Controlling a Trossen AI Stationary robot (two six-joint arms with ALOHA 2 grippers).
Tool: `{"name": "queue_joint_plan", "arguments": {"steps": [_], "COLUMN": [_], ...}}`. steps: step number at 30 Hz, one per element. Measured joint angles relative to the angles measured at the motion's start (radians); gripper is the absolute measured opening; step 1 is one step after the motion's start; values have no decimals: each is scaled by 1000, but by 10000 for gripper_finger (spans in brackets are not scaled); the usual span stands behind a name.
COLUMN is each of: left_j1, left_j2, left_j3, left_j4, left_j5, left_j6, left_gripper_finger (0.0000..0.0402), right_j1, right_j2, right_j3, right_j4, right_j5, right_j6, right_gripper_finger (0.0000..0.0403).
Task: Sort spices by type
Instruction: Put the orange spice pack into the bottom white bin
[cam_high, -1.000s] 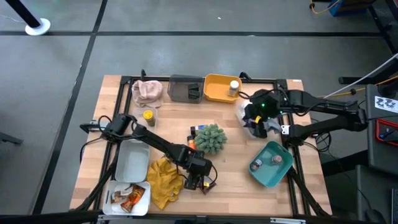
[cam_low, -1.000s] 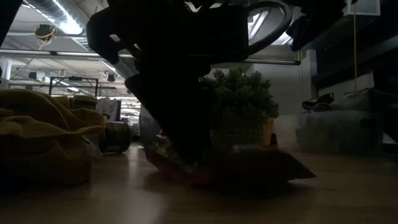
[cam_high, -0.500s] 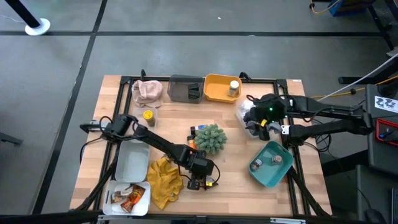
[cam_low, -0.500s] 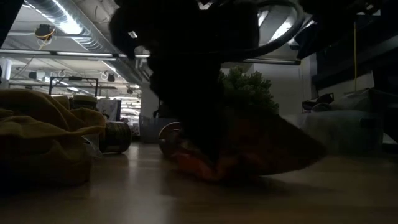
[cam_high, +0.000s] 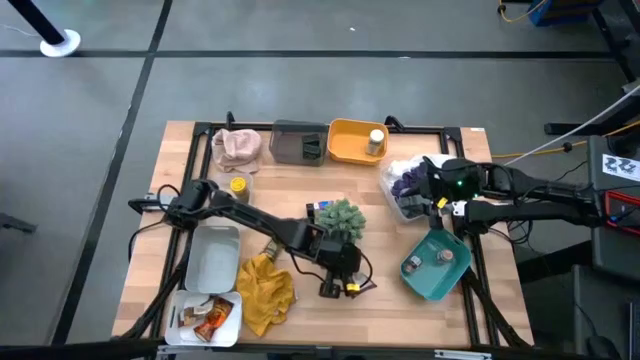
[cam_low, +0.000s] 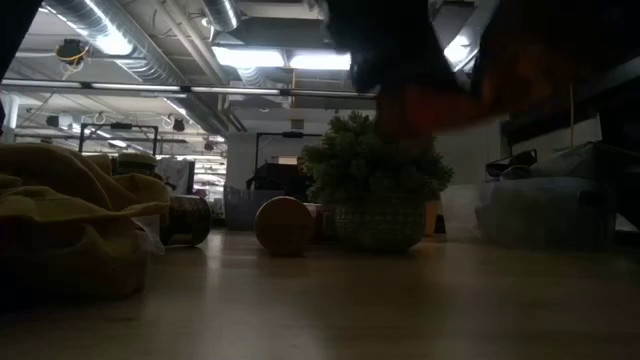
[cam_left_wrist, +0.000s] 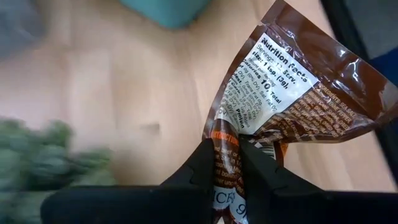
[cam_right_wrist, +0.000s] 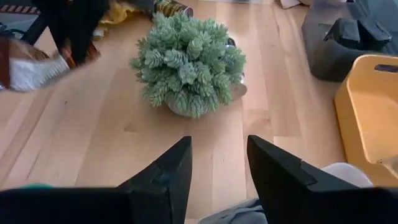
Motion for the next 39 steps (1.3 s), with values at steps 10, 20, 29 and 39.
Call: {"name": "queue_joint_plan", "arguments": {"steps": [10,20,29,39], "left_j1": [-30,-281,-549,-698], "left_j2": [-130,-216,-215,-215], "left_j3": [176,177,112,10], "left_j4": [-530,-1021,-1018,-959], "left_j5": [-3,153,171,183], "left_j6": [-324,-981,-1374,-1721], "left_gripper_finger": [34,35,46,70], "right_j1": [0,0,0,0], "right_j2": [-31,-31,-30,-30], "right_j3": [-123,-128,-128,-128], "right_j4": [80,100,108,109], "right_j5": [-8,-8,-8,-8], "right_j6": [62,76,75,75], "right_gripper_finger": [154,154,154,154]}}
